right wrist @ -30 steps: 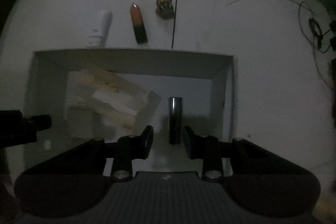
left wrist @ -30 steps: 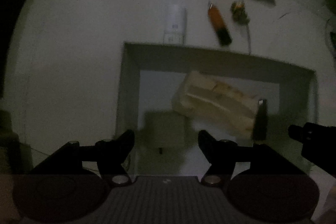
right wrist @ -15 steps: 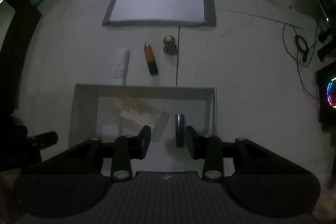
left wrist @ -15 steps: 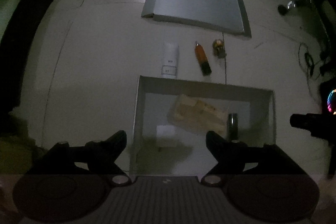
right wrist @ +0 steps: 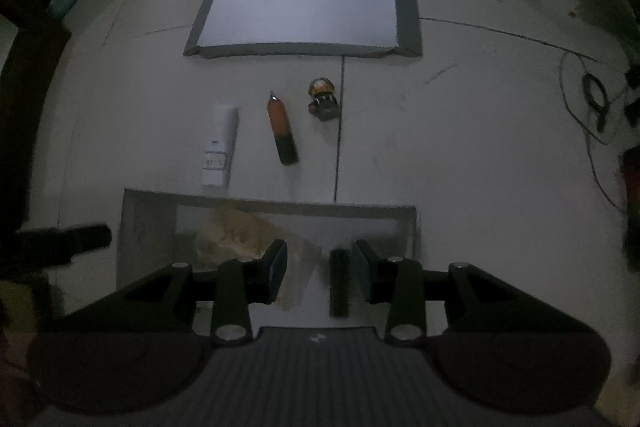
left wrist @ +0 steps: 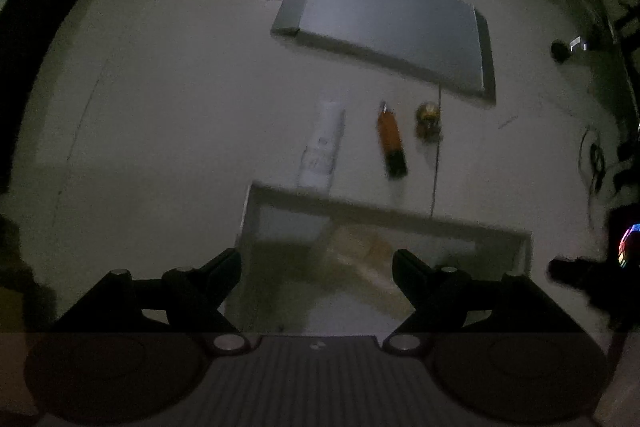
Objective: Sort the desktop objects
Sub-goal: 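Open the left gripper to drop the white box into the tray, then move the left gripper to the orange bottle while the right moves to the figurine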
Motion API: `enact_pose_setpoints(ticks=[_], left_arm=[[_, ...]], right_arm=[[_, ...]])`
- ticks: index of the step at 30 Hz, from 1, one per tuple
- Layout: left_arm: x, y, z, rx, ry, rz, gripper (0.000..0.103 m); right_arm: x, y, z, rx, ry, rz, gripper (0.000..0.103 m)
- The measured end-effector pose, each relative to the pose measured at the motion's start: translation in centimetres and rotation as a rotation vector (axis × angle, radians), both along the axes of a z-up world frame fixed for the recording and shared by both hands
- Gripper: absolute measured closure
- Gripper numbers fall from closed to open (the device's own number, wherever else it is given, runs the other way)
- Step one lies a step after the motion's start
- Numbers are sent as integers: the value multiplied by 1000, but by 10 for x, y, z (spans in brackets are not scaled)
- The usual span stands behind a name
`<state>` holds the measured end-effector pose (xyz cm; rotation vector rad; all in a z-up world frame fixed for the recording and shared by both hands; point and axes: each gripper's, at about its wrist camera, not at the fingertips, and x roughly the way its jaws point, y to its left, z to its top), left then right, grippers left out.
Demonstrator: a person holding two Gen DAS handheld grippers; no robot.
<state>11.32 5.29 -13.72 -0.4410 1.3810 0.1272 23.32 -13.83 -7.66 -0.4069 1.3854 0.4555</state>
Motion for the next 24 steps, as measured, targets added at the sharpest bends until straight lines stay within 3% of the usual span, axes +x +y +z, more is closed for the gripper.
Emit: enact_pose_setpoints(ticks=[7, 15, 24], left_arm=[[42, 7, -16, 51, -24, -33, 22], [77, 9, -53, 89, -6, -60, 22], [113, 1, -87, 77, 1, -66, 22]], right_arm=[[33, 16, -25, 4, 17, 27, 62], [71, 29, -54, 0, 15, 38, 60], [110, 33, -101, -25, 18, 61, 59]])
